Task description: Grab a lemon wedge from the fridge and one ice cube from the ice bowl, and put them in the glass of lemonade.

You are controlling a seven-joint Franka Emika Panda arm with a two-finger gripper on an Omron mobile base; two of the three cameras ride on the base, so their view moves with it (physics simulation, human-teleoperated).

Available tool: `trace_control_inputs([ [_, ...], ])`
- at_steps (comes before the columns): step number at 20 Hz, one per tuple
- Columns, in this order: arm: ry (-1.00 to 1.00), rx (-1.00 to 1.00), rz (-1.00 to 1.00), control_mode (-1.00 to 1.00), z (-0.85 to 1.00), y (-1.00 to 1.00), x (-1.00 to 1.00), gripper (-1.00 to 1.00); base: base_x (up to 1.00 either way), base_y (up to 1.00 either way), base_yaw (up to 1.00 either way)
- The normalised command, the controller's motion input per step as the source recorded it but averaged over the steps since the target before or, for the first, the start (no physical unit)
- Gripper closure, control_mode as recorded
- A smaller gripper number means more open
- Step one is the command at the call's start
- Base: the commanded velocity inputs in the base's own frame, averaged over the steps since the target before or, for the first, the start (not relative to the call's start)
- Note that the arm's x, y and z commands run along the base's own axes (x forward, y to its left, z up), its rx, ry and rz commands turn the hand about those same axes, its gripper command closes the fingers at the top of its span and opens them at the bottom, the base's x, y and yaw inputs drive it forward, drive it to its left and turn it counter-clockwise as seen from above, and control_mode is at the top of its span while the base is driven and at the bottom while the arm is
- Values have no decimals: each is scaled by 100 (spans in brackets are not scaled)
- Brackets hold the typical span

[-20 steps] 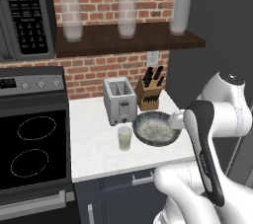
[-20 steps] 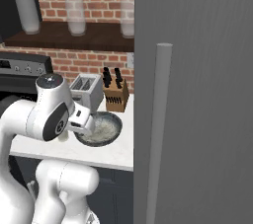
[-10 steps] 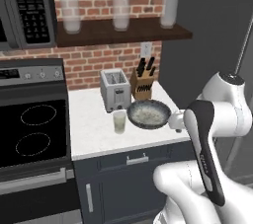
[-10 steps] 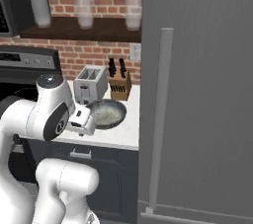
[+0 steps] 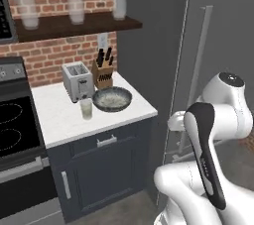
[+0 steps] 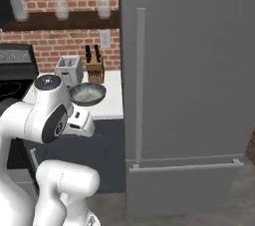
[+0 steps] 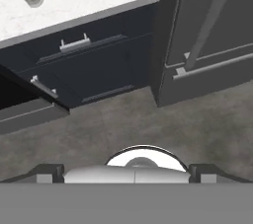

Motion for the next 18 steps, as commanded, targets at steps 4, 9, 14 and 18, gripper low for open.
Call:
trace_control_inputs([
  [4, 0, 0, 0, 100, 0, 0, 0, -100, -4, -25, -62],
  [9, 0, 0, 0, 100, 0, 0, 0, -100, 10, -23, -55],
  [14, 0, 0, 0, 100, 0, 0, 0, -100, 25, -2, -22],
  [18, 0, 0, 0, 100, 0, 0, 0, -100, 42, 5, -13],
])
